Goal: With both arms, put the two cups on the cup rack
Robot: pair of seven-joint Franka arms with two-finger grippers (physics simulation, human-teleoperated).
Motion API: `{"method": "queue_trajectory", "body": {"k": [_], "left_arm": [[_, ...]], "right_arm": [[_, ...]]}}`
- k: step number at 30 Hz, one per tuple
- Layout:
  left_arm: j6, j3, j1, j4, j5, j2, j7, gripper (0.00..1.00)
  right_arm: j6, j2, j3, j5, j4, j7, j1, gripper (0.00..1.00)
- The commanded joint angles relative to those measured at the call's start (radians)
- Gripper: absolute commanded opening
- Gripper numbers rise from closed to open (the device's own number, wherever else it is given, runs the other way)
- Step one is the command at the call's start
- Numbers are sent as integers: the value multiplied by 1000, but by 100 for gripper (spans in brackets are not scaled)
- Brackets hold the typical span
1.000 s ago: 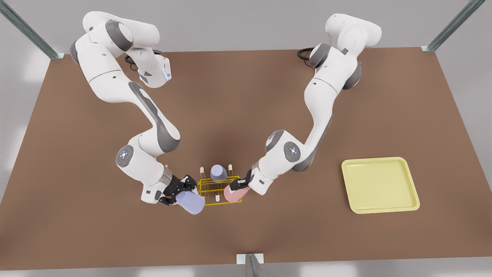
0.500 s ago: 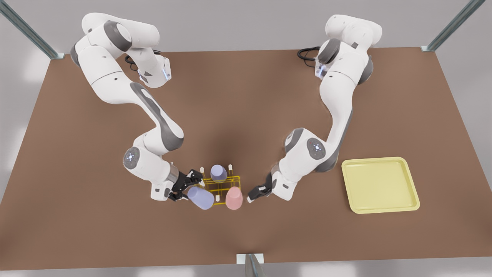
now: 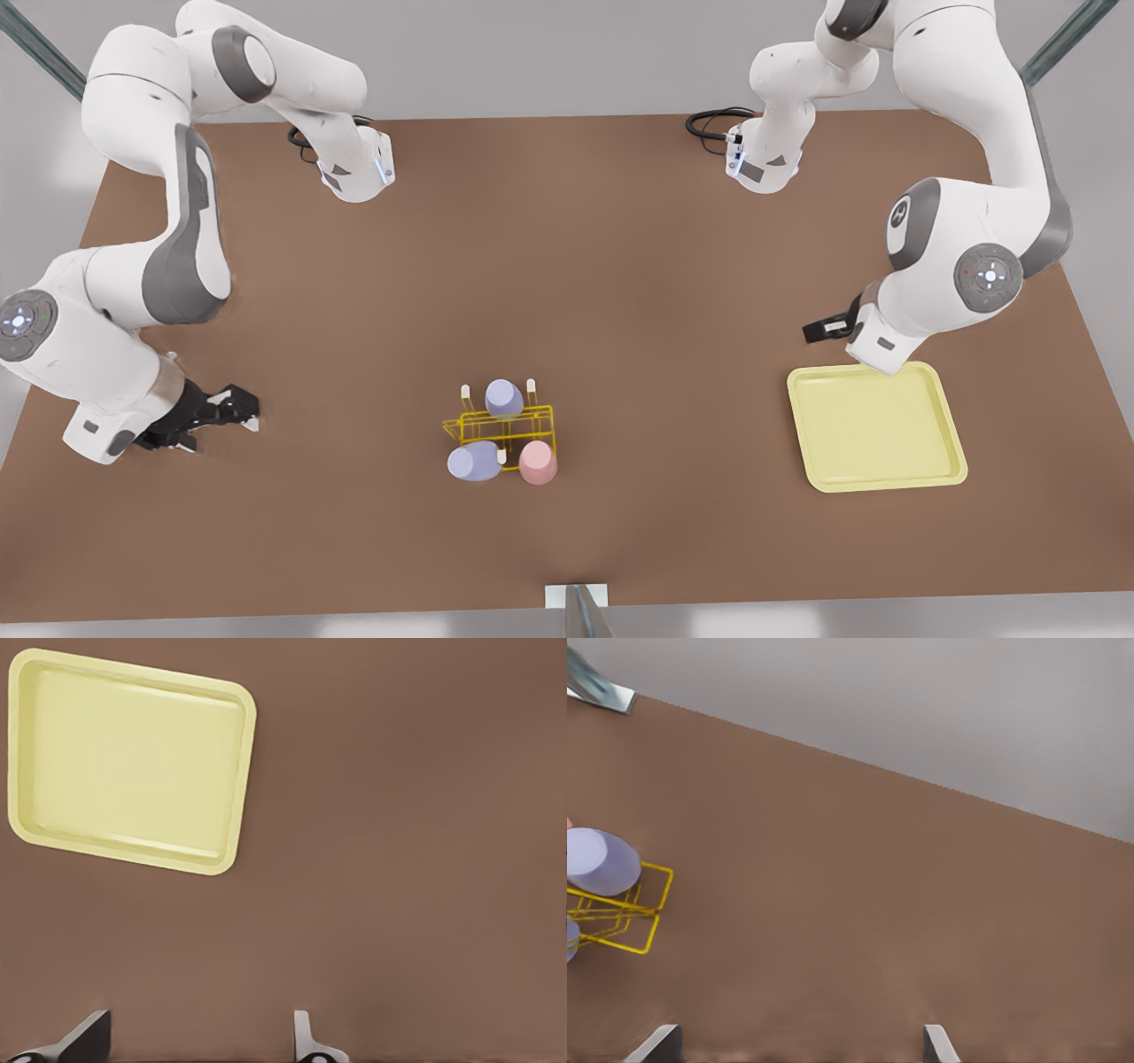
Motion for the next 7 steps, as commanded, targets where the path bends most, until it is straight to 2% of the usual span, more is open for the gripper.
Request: {"method": "queue_trajectory", "body": {"k": [1,3,7], "left_arm": [[-59,-4,8,-3,-16,-1,395,100],[-59,-4,11,-6,-17,1,395,100],[-59,-4,11,-6,-19,-1,393,100]], "right_arm": [[-394,-36,-5,-66,-1,270,-26,100],[-417,-119,-6,-17,-43,238,-44,100],[-428,-148,-6,34,-58,203,-66,100]]}}
